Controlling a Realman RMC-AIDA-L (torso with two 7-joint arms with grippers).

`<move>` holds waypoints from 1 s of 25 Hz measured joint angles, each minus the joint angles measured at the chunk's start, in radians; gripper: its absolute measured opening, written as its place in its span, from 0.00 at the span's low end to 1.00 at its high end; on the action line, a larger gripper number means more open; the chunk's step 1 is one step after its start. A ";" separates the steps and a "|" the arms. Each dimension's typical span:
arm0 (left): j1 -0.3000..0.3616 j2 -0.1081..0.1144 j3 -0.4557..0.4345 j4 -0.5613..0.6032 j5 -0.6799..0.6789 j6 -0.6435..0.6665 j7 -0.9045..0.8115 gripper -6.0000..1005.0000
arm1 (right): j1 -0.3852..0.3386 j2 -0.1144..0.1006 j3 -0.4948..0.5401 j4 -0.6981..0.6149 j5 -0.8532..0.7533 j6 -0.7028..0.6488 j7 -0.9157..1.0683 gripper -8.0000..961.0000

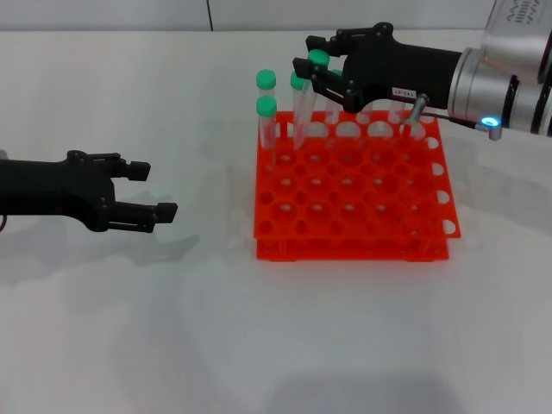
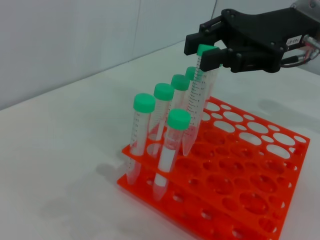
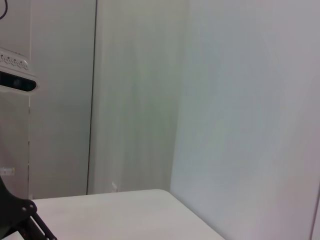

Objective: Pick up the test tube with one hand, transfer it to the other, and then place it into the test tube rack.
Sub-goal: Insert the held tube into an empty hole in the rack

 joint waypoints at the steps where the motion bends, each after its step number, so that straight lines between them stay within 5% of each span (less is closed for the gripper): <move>1: 0.000 0.000 0.000 0.000 0.000 0.000 0.000 0.86 | 0.001 0.000 0.000 0.000 0.000 0.000 0.000 0.30; 25: -0.016 0.002 0.000 -0.017 -0.001 -0.002 0.000 0.86 | 0.007 0.000 -0.004 0.028 0.026 0.008 -0.066 0.30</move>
